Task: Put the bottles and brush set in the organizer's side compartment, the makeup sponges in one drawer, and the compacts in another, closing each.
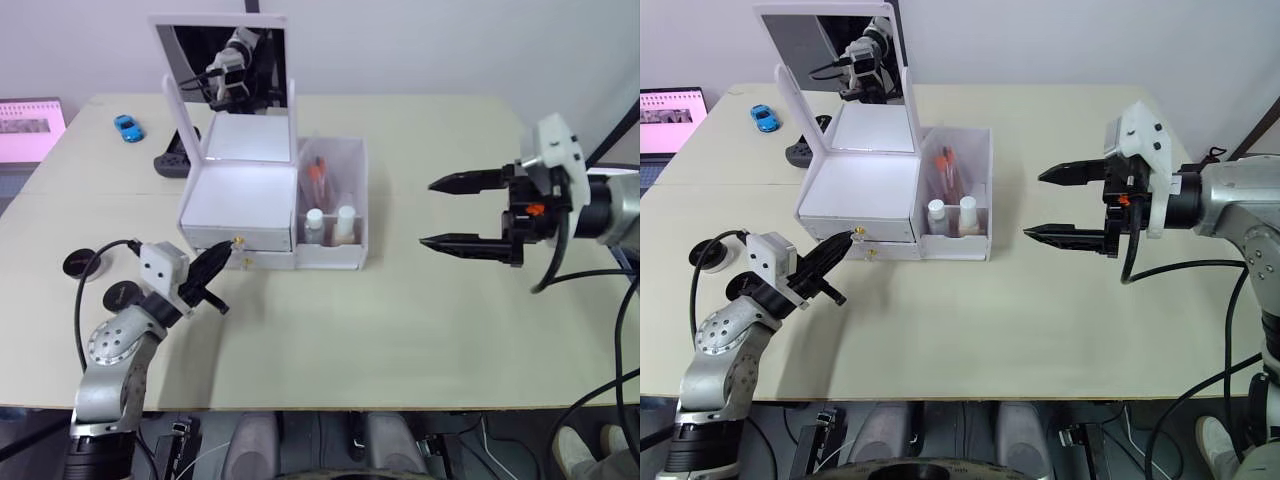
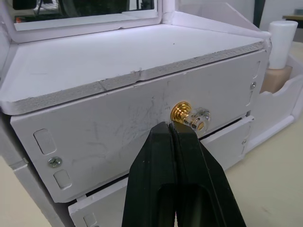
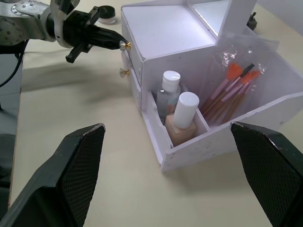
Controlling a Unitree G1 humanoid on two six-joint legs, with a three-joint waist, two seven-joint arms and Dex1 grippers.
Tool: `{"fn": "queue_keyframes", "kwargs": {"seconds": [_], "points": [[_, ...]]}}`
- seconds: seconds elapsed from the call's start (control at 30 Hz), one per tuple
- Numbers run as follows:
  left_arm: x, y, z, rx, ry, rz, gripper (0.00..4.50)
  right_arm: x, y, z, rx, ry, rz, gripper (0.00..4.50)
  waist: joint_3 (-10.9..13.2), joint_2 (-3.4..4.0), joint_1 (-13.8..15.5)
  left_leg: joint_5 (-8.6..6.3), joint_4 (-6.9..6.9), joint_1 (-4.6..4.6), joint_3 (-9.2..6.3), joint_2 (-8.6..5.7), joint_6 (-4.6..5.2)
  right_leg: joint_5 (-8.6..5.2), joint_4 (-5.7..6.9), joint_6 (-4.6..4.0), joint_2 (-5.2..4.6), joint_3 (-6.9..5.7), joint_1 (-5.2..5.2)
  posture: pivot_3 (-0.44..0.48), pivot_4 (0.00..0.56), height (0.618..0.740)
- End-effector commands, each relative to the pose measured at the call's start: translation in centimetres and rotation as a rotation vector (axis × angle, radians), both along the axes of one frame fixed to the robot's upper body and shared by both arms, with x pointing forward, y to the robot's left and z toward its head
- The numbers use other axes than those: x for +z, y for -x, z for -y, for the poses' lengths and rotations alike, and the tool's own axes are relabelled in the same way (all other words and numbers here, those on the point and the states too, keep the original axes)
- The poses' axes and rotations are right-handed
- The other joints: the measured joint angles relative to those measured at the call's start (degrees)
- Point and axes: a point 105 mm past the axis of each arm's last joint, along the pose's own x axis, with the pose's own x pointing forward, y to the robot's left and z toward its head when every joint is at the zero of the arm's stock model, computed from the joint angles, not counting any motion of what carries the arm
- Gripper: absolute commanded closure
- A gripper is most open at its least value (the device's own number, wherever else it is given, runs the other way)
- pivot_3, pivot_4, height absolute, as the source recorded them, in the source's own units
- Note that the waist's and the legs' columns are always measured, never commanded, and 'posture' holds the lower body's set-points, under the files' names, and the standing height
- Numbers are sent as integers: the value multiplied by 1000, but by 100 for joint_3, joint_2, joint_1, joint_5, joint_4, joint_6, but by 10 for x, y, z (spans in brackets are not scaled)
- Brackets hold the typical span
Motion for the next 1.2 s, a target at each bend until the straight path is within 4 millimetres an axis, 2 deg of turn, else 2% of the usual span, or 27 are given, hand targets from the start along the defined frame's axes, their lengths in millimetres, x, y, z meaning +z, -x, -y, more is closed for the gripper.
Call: {"fn": "queue_keyframes", "kwargs": {"seconds": [0.03,0.2,0.3,0.5,0.6,0.77,0.87,1.07,1.13,1.2], "points": [[12,-4,-2,12,-8,56,4449,13,5,-1,-1,-2,56,0,0,0,0,0,0,-1,0,0,0,0,0,0,0,0,0,0,150,726],[10,-2,-8,1,-4,41,4449,9,1,7,-73,-21,85,0,0,-1,-1,0,2,-2,0,0,0,0,-1,0,0,0,1,0,150,726],[7,2,-12,-28,-38,6,4449,13,-9,18,-134,-145,126,0,0,-1,-18,0,1,0,0,0,0,-1,-1,1,0,0,1,0,150,726],[9,4,-20,-141,-95,-56,4449,-17,-1,44,-208,-155,120,0,0,1,8,0,-8,-2,1,0,0,-1,-1,1,0,1,-1,0,150,726],[10,4,-18,-201,-104,-78,4449,-37,10,55,-242,-128,95,0,0,0,12,-1,-9,-8,0,-1,0,-2,-8,0,-1,1,1,0,150,726],[9,3,-10,-228,-106,-94,4449,-52,27,64,-251,-119,64,0,1,5,-30,-1,-5,1,3,-1,0,-4,-8,6,-1,5,2,0,150,726],[9,10,-8,-222,-81,-109,4449,-63,33,66,-227,-112,41,0,0,3,-25,-1,-5,8,0,6,0,-4,-6,6,6,3,6,0,150,726],[8,26,-17,-191,-75,-151,4449,-68,27,55,-171,-134,23,0,1,2,-58,-1,-5,10,1,7,0,-4,-6,6,6,5,5,0,150,726],[9,28,-26,-155,-82,-161,4449,-68,24,52,-159,-130,26,0,2,3,-42,-1,-5,8,1,8,-1,-4,-6,6,6,4,2,0,150,726],[10,35,-44,-109,-108,-184,4449,-61,18,48,-144,-155,29,0,4,4,-38,-2,-6,8,1,8,-1,-4,-6,6,6,4,1,0,150,726]]}}
